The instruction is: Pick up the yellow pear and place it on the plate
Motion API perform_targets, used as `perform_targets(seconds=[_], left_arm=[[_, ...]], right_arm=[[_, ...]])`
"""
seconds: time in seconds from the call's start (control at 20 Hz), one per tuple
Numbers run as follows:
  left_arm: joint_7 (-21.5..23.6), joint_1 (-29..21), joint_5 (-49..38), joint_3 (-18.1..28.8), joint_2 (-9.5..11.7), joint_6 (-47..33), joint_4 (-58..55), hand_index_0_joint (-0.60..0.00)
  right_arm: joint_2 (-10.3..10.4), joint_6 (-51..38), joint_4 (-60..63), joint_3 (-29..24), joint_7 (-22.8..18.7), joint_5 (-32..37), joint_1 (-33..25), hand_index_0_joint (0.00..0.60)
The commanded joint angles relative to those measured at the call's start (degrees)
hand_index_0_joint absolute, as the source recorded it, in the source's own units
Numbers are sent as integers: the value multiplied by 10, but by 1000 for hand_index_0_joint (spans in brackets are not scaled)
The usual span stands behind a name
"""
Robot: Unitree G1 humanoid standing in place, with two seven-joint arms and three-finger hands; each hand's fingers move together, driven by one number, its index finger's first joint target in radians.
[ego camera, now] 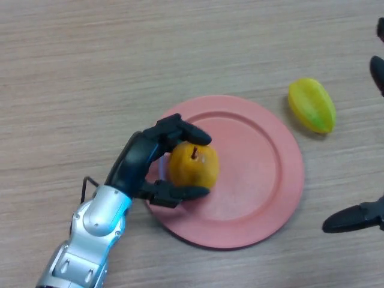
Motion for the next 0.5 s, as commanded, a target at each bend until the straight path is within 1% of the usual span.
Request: perform_targets(seconds=[0.05,0.1,0.15,0.2,0.25,0.4,0.5], left_arm=[[22,-24,-16,5,6,-87,-26,-401],[21,-21,-11,3,6,-77,-28,-300],[21,-13,6,-1,6,-57,-32,-151],[27,-7,31,-2,6,-45,-35,-50],[24,-1,61,4,6,-26,-49,0],[19,22,90,21,6,0,-94,0],[-11,50,85,49,6,34,-170,0]], right_arm=[[-22,-74,-30,-40,-13,21,-9,0],[-22,-76,-30,-42,-12,19,-10,0],[-20,-79,-30,-47,-10,18,-10,0],[-20,-77,-30,-51,-9,17,-11,0],[-20,-76,-30,-49,-13,11,-16,0],[-15,-63,-28,-29,-24,9,-25,0],[-18,-52,-28,-19,-26,5,-35,0]])
